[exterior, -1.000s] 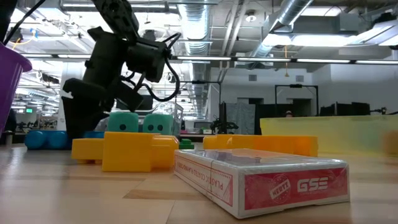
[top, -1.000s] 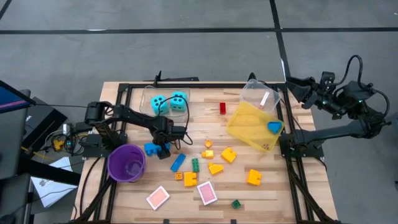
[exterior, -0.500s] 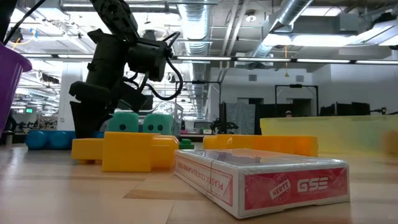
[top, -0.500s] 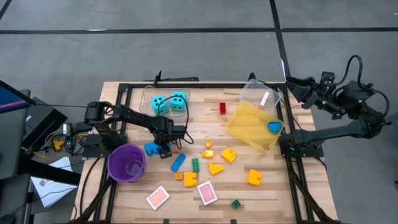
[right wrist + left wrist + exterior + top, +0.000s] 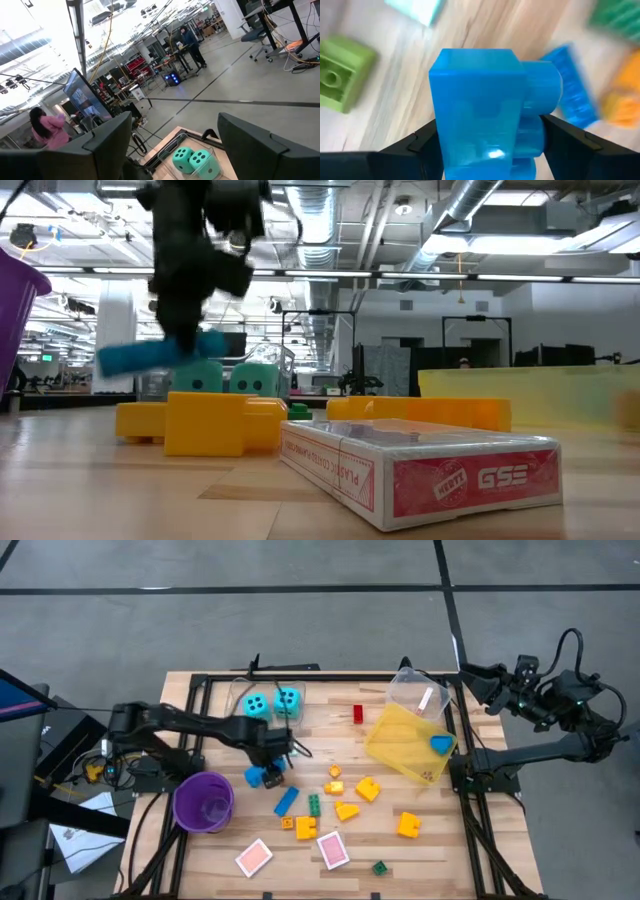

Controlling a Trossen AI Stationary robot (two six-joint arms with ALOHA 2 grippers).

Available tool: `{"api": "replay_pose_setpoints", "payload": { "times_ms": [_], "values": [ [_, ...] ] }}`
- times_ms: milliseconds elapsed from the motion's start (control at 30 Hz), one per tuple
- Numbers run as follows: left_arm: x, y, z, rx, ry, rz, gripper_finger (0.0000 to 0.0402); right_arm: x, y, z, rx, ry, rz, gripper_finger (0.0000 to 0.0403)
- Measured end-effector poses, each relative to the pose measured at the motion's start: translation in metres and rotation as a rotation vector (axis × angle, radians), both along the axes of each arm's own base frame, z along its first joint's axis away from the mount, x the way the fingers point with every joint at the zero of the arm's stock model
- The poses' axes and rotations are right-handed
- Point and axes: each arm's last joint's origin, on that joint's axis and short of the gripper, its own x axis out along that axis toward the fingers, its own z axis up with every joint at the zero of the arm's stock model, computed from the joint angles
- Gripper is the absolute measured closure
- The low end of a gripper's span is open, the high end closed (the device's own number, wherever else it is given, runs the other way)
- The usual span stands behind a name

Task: Pick & Place Toys
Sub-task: Put the blue game piece into the yellow bin

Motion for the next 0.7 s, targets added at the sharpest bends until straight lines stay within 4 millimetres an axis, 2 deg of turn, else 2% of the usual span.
{"api": "replay_pose_setpoints", "payload": {
  "times_ms": [200, 433, 567, 700],
  "values": [
    [-0.002, 0.012, 0.055, -0.026, -0.404, 0.221, 0.0144, 0.008, 0.0, -0.003, -0.002, 0.047, 0.0, 0.0117],
    [0.003, 0.037, 0.108, 0.049, -0.928, 0.559, 0.0144, 0.047, 0.002, -0.015, -0.008, 0.233, 0.037, 0.0117],
    [0.011, 0.046, 0.126, 0.088, -1.162, 0.667, 0.0143, 0.076, 0.004, -0.025, -0.009, 0.346, 0.05, 0.0117],
    [0.023, 0.05, 0.129, 0.101, -1.279, 0.714, 0.0143, 0.099, 0.005, -0.033, -0.023, 0.428, 0.057, 0.0117]
  ]
}}
